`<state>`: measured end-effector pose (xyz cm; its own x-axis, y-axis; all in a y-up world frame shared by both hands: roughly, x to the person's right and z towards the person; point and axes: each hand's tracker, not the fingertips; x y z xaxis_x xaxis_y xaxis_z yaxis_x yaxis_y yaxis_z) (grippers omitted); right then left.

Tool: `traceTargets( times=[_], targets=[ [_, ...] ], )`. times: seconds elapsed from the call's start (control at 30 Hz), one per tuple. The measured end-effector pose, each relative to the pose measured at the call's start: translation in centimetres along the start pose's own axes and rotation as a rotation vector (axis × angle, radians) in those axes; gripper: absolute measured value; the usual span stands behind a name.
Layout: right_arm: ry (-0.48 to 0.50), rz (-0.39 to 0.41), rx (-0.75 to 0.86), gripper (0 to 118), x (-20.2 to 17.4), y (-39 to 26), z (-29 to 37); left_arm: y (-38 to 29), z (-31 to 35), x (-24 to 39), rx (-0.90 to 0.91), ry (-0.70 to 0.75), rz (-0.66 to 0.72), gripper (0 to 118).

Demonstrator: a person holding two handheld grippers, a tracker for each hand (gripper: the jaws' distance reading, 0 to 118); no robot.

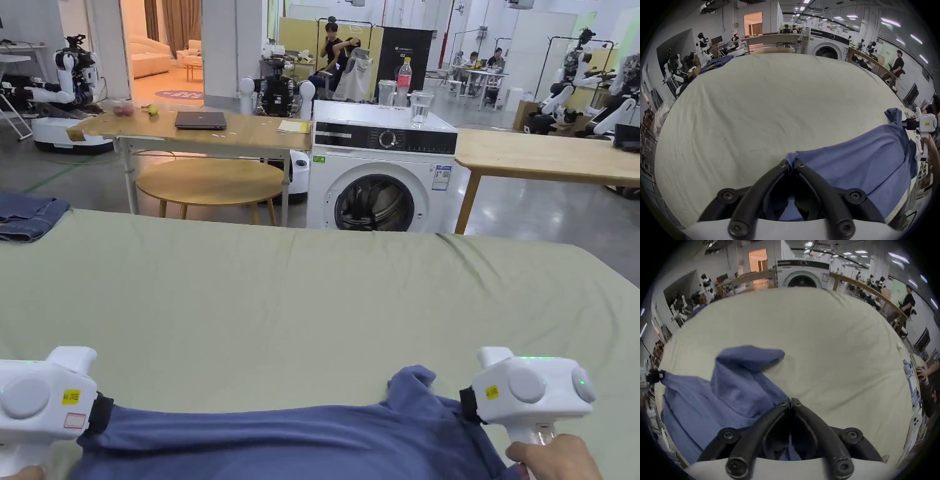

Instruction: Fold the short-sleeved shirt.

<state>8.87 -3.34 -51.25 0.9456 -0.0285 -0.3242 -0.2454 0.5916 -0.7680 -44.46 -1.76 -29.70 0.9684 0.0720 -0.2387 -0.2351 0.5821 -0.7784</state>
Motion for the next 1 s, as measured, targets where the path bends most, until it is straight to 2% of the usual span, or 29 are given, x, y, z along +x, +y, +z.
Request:
traceTargets(
  times=[0.33,0.67,0.8,1.0],
  targets=[
    [-0.021,-0.01,0.173,0,2.6,0.0,9.2,0.5,4.6,-0.6,0.105,-0.031,0.012,0],
    [-0.01,-0.002,0.314,0,0.8,-4.3,19.1,-2.5,10.8,-1.9,0.211,-0.074,0.055,0],
    [-0.016,0.018,0.322,0,-0.2,-7.2,21.9,-5.2,12.5,-2.5,0.221,-0.101,0.068,0],
    [-0.039,0.05,0.253,0,-0.4,-12.6,23.7,-9.9,13.1,-3.3,0.175,-0.131,0.072,0]
  ],
)
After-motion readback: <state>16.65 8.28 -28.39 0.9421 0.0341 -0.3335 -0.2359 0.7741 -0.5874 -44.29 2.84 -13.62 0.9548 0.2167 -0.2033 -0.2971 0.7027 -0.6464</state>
